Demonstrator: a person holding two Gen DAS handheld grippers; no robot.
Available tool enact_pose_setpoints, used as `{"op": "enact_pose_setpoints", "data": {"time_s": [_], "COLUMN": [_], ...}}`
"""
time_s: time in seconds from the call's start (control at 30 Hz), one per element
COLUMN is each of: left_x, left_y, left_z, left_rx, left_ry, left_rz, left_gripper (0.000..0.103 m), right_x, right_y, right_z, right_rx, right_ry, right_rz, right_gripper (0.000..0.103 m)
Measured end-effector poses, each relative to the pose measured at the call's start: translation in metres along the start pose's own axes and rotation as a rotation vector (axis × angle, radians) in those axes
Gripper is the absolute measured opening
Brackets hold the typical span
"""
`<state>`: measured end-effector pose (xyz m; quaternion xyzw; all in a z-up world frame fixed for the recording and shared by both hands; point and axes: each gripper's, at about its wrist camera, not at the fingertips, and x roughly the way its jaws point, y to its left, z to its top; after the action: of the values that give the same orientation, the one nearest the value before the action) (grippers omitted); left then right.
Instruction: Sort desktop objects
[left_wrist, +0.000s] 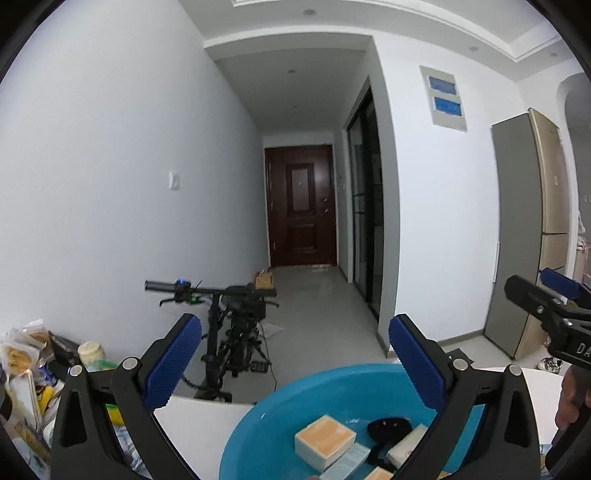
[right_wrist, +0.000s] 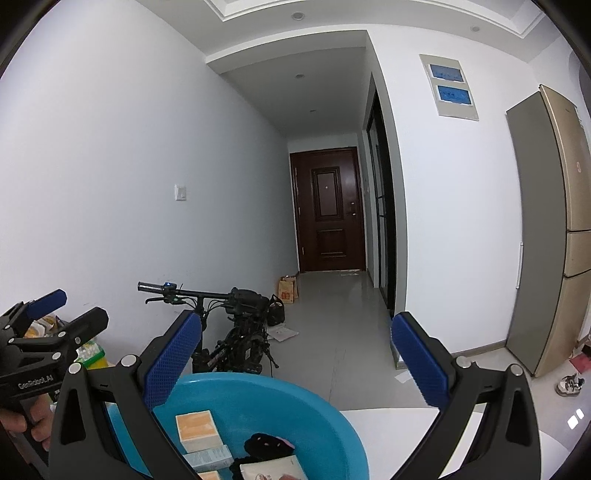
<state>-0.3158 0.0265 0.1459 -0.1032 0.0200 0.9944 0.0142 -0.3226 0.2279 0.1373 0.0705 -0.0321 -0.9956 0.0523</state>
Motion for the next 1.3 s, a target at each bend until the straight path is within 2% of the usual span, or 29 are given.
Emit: {"op": "enact_pose_setpoints", "data": {"time_s": [0.13,0.23,0.3,0.63,0.8,1.0,1.13,1.3], "left_x": [-0.010,-0.027,-0.042,-0.106,-0.136,-0.181,-0.211,-0.241], "left_y": [0.010,0.017,0.018,0.030,0.034,0.028,0.028,0.022], "left_z": [-0.002,0.000,0.003,0.020,0.020,0.016,0.014,0.011], "left_rx": [-0.018,-0.042,-0.041,-0.071,-0.092,-0.074,-0.102,-0.070], "left_ry": [0.031,0.007,-0.021,-0.043,0.018,0.025,0.023,0.007], "left_rz": [0.011,0.091,0.112,0.095,0.043,0.031,0.008,0.030], "left_gripper": [0.103,0.103,0.103,0.103,0.103,0.103,0.103,0.103], "right_x": [-0.012,-0.027,-0.037,-0.094,-0.126,-0.166,-0.188,-0.213], "right_y": [0.011,0.018,0.021,0.026,0.033,0.041,0.049,0.061], "right_z": [0.001,0.002,0.005,0.028,0.032,0.029,0.026,0.019], "right_rx": [-0.042,-0.070,-0.080,-0.078,-0.099,-0.091,-0.105,-0.114], "right_ry": [-0.002,-0.015,-0.016,-0.013,-0.010,-0.006,0.008,0.016], "right_rz": [0.008,-0.002,-0.007,-0.005,-0.014,-0.007,0.001,0.015], "right_gripper": [0.102,0.102,0.102,0.102,0.102,0.102,0.102,0.102]}}
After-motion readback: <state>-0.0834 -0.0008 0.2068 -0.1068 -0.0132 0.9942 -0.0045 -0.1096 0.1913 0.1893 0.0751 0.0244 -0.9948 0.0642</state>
